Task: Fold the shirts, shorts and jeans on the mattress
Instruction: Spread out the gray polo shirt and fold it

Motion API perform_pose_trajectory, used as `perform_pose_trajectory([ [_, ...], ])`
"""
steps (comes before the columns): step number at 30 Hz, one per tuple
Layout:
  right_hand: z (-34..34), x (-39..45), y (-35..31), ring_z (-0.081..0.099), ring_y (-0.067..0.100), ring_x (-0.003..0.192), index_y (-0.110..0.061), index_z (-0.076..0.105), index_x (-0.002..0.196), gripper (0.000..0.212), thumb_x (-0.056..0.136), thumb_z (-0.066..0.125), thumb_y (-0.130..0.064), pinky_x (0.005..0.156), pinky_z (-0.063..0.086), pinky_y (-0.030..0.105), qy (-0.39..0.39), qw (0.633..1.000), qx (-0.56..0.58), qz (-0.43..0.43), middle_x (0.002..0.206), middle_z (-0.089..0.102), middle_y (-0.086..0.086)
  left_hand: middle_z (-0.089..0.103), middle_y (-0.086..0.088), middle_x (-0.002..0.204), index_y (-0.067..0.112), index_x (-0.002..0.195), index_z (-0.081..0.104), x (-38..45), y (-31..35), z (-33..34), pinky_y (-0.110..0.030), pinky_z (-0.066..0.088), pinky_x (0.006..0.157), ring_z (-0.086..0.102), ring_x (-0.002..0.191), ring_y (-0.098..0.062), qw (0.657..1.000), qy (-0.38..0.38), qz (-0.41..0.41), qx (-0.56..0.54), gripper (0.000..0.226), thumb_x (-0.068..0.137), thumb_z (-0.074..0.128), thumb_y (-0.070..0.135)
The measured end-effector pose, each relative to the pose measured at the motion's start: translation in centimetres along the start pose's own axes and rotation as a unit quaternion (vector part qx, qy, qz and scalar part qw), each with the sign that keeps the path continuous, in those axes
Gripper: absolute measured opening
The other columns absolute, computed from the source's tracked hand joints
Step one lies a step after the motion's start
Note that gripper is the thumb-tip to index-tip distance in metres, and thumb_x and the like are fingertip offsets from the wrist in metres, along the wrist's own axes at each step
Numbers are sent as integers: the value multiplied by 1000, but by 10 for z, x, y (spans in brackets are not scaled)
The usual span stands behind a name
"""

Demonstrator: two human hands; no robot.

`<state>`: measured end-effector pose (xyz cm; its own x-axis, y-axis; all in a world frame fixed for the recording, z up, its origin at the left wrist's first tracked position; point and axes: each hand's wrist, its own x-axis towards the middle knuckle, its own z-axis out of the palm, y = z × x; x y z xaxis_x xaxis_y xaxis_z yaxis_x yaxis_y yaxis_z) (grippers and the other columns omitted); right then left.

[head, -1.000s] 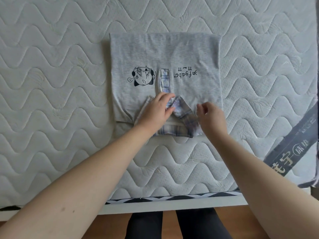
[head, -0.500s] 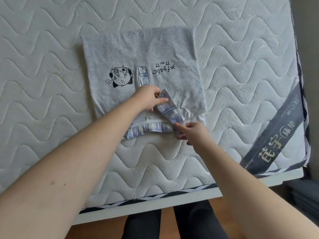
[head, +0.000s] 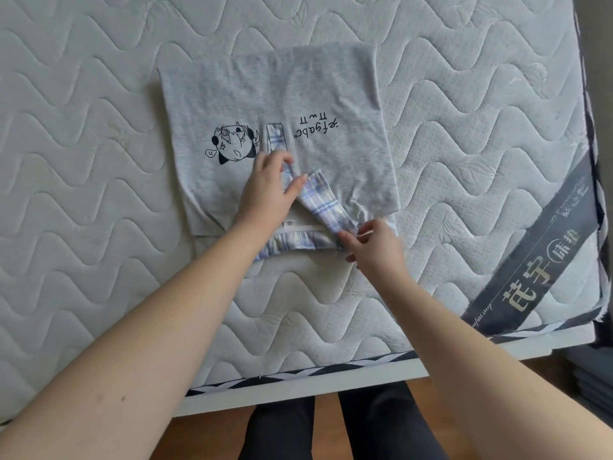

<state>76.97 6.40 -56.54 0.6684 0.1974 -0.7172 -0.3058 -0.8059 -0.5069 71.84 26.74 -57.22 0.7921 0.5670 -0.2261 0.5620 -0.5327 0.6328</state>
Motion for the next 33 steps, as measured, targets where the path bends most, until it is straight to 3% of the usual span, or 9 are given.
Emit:
perform_pose_trajectory([
  [3,4,3,3,71,11,59,-13,52,105,48,82,73,-51,65,59,42,-34,999,9,15,89,69,1,51,-8,103,10,105,59,-39,-19,-13,-24,44,77,51,79,-11,997,76,-14,0,23,89,66,25],
  [6,10,-3,5,67,4,53,-17,46,109,58,76,75,-56,51,49,22,-35,999,-18,-7,83,69,-3,55,-18,102,2,104,58,-82,-39,-16,-40,46,83,54,89,-28,990,117,-68,44,31,85,73,20],
  [8,17,-6,5,70,13,66,-18,43,112,59,77,75,-53,59,52,28,-19,1000,-23,-10,87,70,3,58,-22,102,-1,108,56,-106,-47,-14,-46,47,82,56,93,-39,980,132,-130,75,43,80,78,23],
  [11,29,-11,1,69,32,82,-15,41,119,49,85,69,-35,77,56,46,13,1000,22,0,102,67,12,62,-11,86,2,110,51,-126,-48,-9,-38,46,69,63,84,-36,968,122,-218,35,51,77,82,25],
  [14,36,-17,-2,69,23,63,-15,42,122,40,89,61,-27,67,57,38,50,997,56,-3,100,67,11,59,6,68,7,112,46,-129,-45,-1,-29,38,59,67,74,-29,956,118,-267,-20,51,77,81,22],
  [19,40,-19,2,68,28,78,-18,44,125,38,88,55,-18,77,55,46,110,992,62,-7,80,69,7,74,-6,86,10,110,51,-122,-50,3,-29,40,67,68,87,-28,929,131,-342,-54,41,82,77,25],
  [24,38,-22,7,67,22,72,-20,47,124,37,89,57,-14,69,54,39,126,990,49,-36,71,62,-6,62,2,74,10,100,61,-126,-48,-1,-26,34,61,59,73,-24,941,145,-306,-26,12,89,62,16],
  [28,33,-20,14,57,4,68,-21,46,128,41,90,56,-11,56,36,19,151,985,3,-85,71,56,-14,56,1,62,6,98,63,-128,-50,-6,-25,24,54,50,62,-22,951,182,-250,-16,12,86,61,6],
  [33,34,-18,18,53,16,76,-20,44,131,43,91,57,-11,67,36,31,131,989,-44,-58,73,54,-12,66,-9,75,4,107,61,-130,-55,-2,-22,27,57,59,71,-27,955,135,-265,-2,19,89,60,8],
])
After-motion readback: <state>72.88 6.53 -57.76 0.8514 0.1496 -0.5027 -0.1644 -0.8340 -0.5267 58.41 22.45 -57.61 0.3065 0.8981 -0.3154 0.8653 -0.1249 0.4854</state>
